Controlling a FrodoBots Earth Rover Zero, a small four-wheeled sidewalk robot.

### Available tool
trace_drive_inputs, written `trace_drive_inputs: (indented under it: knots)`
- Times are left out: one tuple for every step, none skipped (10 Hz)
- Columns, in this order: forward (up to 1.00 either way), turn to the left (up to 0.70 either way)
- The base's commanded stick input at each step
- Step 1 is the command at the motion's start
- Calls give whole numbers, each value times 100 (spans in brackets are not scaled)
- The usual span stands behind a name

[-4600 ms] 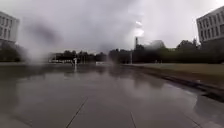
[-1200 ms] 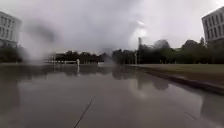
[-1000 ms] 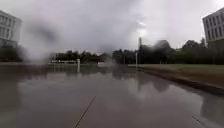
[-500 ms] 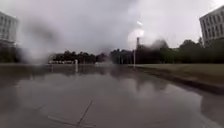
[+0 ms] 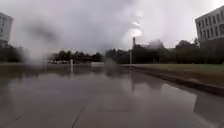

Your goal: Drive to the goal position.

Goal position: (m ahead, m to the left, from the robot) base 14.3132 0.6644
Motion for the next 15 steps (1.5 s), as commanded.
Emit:
trace_drive_inputs:
  knots:
    - [70,0]
    - [70,0]
    - [70,0]
    - [70,0]
    - [70,0]
    - [70,0]
    - [70,0]
    - [70,0]
    - [70,0]
    - [70,0]
    - [70,0]
    - [70,0]
    - [70,0]
    - [70,0]
    - [70,0]
